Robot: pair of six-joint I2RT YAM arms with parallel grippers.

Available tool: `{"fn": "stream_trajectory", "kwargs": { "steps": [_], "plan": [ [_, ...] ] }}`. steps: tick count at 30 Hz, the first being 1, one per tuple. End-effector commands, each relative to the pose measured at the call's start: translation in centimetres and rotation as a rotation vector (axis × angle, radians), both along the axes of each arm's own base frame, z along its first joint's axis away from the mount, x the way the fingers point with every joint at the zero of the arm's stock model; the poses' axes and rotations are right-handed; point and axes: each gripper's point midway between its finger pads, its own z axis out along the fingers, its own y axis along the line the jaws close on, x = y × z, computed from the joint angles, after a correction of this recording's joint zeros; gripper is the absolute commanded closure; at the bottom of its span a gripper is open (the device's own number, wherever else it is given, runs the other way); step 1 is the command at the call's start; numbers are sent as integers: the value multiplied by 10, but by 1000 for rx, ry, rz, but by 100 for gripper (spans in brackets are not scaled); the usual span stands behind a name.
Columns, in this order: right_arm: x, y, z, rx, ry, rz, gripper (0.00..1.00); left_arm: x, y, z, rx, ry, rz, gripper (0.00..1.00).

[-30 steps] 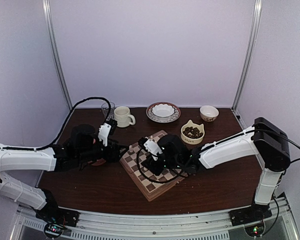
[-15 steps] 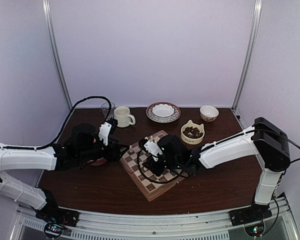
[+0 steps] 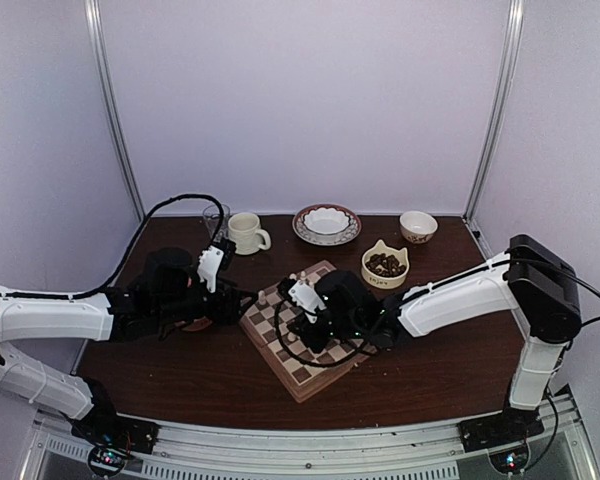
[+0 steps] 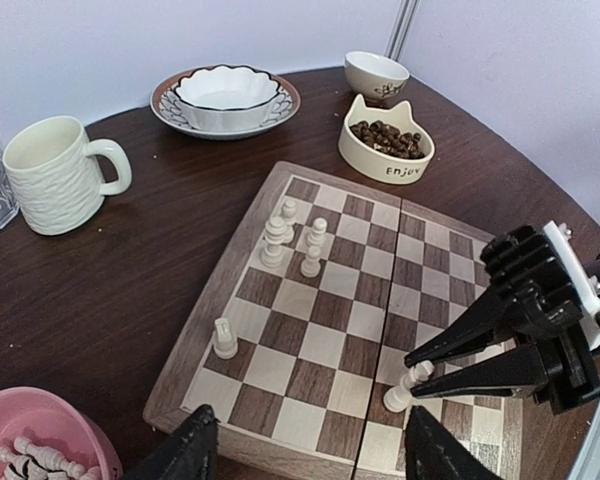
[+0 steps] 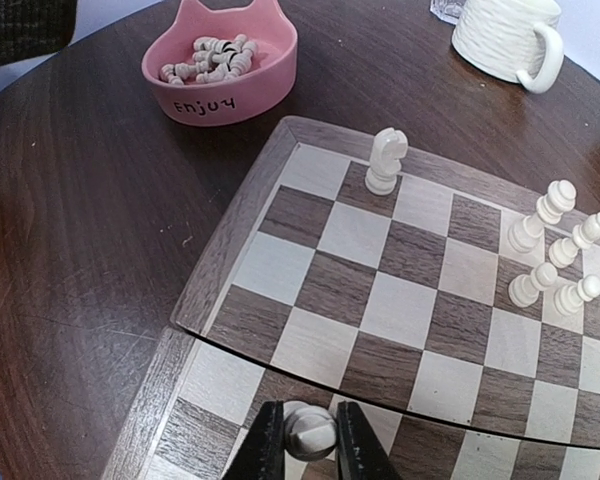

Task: Set up the chess pieces on the board
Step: Pick up the king from the chessboard, then place the king on e1.

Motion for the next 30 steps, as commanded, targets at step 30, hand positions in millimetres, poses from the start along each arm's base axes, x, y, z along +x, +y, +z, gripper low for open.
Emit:
{"fn": "stream_trajectory", "kwargs": {
  "steps": [30],
  "plan": [
    [105,21,54,-41,-164,-209,86,35,51,7,80,-27,329,36]
  ]
}}
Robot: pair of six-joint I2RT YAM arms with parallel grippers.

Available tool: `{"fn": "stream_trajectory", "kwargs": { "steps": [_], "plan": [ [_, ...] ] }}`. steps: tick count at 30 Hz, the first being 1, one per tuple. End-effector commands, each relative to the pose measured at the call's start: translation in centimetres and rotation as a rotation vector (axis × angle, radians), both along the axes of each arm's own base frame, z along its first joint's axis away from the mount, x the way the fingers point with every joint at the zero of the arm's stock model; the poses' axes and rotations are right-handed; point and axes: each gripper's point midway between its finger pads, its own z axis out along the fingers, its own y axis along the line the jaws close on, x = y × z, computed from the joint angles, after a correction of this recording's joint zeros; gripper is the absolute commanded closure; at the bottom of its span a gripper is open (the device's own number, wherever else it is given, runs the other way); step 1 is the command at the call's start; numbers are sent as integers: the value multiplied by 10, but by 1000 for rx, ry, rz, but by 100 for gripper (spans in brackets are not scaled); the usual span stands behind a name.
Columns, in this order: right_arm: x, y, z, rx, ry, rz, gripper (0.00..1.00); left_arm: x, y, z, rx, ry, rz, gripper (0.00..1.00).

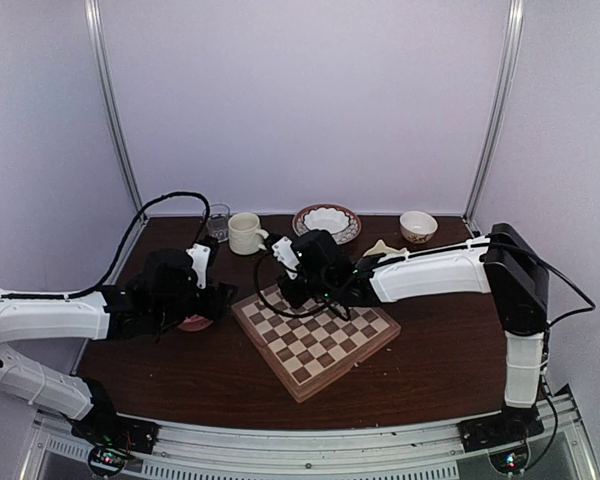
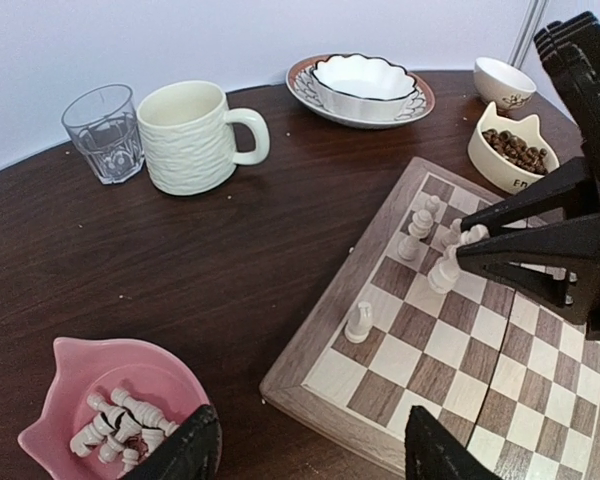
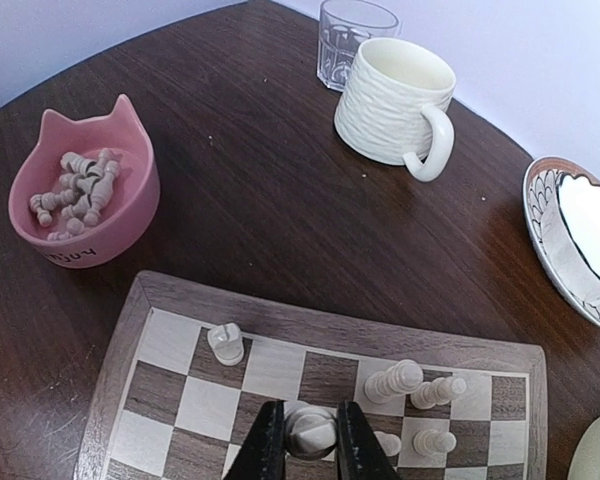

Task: Set up the chess pieces on the board
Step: Place the king on e1.

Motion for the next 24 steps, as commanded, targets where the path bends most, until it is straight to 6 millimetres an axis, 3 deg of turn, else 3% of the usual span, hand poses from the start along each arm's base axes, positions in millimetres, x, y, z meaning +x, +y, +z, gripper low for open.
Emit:
{"fn": "stream_trajectory", "kwargs": {
  "steps": [1,24],
  "plan": [
    [13,2,2,-6,-15,-22,86,11,2,14,-25,-16,43,36],
    [35,6,-36,-101,-12,-42,86,13,2,11,-9,10,52,36]
  ]
}}
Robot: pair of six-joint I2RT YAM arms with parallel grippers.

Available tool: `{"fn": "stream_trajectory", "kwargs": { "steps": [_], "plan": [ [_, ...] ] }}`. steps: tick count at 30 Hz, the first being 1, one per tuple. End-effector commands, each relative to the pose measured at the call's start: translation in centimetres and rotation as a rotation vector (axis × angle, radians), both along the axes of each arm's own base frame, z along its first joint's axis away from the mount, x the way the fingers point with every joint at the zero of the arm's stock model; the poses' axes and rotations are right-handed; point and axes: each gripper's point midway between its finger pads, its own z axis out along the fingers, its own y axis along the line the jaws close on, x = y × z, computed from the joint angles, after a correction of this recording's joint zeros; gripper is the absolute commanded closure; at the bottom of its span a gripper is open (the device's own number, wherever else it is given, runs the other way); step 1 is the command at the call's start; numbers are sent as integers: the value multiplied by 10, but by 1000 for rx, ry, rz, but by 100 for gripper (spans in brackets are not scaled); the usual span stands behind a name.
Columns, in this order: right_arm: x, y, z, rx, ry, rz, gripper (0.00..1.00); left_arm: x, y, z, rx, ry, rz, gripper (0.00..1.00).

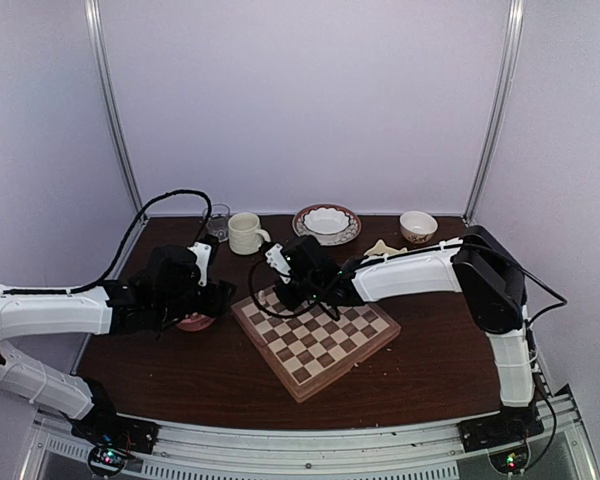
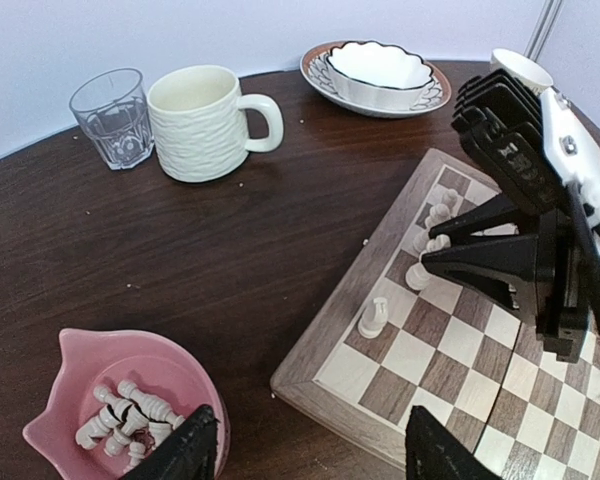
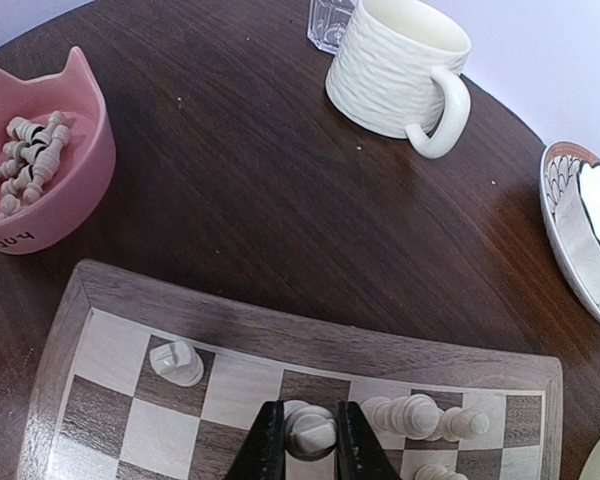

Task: Set up the chess pieces on the board
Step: Place the king on e1.

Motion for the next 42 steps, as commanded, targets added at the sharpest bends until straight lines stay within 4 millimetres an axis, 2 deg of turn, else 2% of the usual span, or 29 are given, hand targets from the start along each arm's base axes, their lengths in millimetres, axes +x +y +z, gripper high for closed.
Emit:
{"fn": "stream_trajectory", "kwargs": {
  "steps": [1,19,21,25,27,32,42],
  "plan": [
    [12,-2,3,-12,-23,-30,86,8,-2,14,-32,-26,22,35],
    [18,-3,-7,-39,-21,-39,84,9,-3,13,-29,-18,19,35],
    [18,-3,-7,-38,-22,-37,81,8,-4,12,-28,-17,18,35],
    [17,-2,-8,-40,-18,-32,67,9,-3,13,-29,-18,21,35],
    [17,-1,-6,-36,-20,-29,63,9,-3,12,-27,-16,21,35],
    [15,2,6,-16,-22,-12,62,10,-4,11,-25,-15,21,35],
    [8,2,49,47,-43,13,62,17,6,4,-35,19,64,36]
  ]
}}
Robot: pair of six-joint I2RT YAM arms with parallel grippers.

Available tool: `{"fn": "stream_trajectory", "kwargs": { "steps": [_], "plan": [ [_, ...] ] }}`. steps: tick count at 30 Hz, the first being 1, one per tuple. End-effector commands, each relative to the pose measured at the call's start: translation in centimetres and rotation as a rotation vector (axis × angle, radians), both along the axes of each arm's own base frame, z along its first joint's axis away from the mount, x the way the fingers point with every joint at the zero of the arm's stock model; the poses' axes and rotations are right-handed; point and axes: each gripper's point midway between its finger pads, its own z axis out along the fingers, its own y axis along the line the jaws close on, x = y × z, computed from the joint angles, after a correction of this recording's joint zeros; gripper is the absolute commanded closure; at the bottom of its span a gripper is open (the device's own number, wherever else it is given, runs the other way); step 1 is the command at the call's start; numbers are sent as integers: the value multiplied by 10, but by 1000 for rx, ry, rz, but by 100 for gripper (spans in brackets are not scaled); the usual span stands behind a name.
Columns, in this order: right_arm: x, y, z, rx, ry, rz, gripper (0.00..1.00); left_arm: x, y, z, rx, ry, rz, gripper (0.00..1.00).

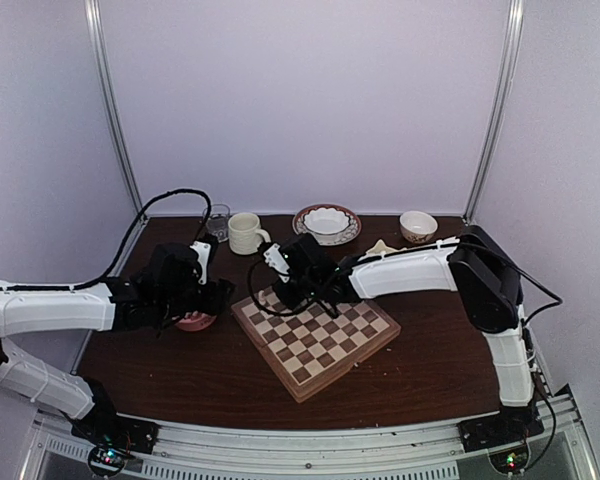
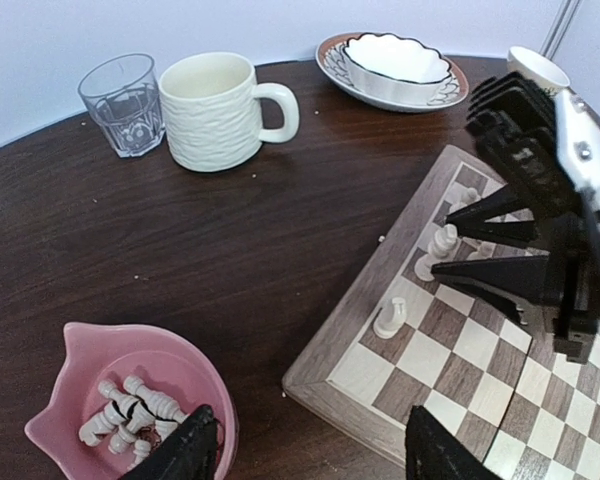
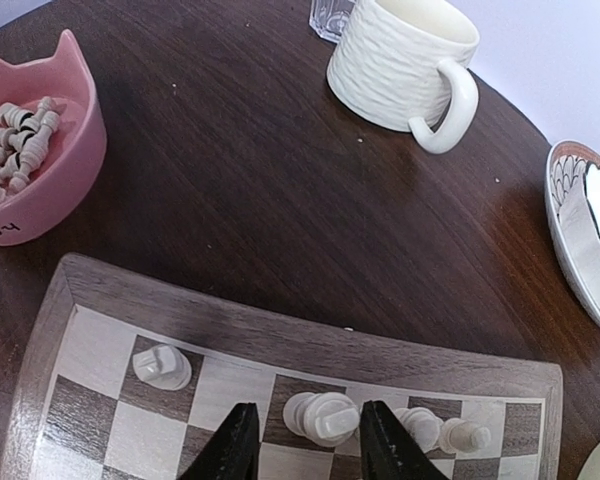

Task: Set up the chess pieces on the board
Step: Place the king on e1.

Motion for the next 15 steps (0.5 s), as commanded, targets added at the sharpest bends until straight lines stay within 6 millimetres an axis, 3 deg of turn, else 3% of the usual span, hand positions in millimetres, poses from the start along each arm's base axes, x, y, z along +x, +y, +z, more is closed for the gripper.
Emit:
{"fn": "stream_trajectory", "kwargs": {
  "steps": [1,9,15],
  "plan": [
    [0,1,63,95,-52,12,62,12,5,5,-35,9,50,36],
    [-17,-2,103,148,-51,54,60,27,35,-18,-12,99,147,40],
    [-41,-12,114,187,-11,80,60,35,50,-40,14,207,198,49]
  ]
}}
